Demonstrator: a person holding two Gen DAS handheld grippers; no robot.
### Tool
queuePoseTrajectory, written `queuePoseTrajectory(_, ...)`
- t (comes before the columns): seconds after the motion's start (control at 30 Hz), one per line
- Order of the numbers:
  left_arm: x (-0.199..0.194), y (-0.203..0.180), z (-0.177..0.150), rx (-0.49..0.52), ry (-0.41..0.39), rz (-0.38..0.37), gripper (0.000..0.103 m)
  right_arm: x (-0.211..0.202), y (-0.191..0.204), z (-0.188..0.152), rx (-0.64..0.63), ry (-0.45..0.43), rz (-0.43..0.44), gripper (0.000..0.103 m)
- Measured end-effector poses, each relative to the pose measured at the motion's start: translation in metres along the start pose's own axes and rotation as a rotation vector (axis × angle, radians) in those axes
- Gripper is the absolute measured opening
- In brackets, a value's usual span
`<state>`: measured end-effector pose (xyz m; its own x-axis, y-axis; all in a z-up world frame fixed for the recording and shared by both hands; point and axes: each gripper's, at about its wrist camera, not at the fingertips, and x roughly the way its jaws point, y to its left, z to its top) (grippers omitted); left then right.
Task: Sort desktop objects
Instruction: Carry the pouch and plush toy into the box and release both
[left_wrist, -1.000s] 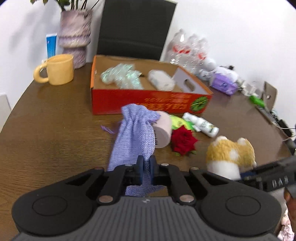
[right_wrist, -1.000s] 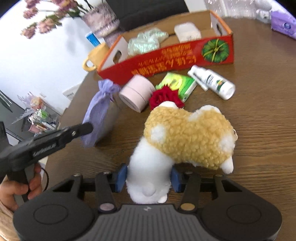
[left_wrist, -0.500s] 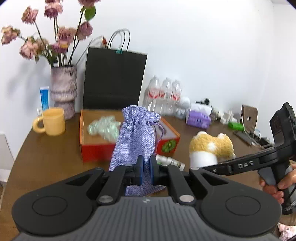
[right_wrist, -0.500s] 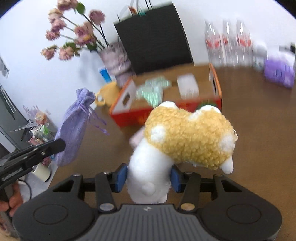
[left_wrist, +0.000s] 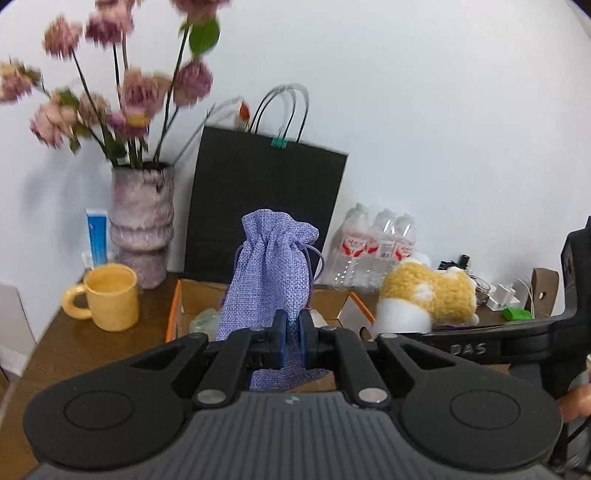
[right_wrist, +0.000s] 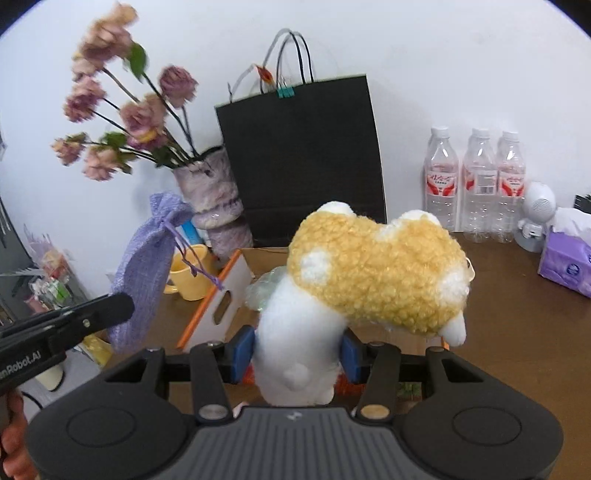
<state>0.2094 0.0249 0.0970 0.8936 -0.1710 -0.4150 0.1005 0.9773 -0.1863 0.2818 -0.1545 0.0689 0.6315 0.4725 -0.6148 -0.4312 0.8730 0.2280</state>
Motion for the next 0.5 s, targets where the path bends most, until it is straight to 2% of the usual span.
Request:
queuePoseTrajectory(0.1, 0.033, 0.011, 0.0, -0.033, 0.038, 0.026, 0.008, 0.037, -0.006, 0.011, -0.037, 0.035, -0.036, 0.047)
queuePoseTrajectory(0.2, 0.064, 0.034, -0.002, -0.139, 0.086, 0.025, 0.008, 0.074, -0.015, 0.017, -0.04, 0.074, -0.058, 0.047)
queuePoseTrajectory(0.3, 0.098, 0.05, -0.009, -0.185, 0.154, 0.037, 0.008, 0.109, -0.024, 0.019, -0.024, 0.119, -0.066, 0.047)
queuePoseTrajectory(0.5, 0.148, 0.063, -0.028, -0.202, 0.251, 0.068, 0.007, 0.164, -0.038, 0.011, 0.035, 0.216, -0.049, 0.047)
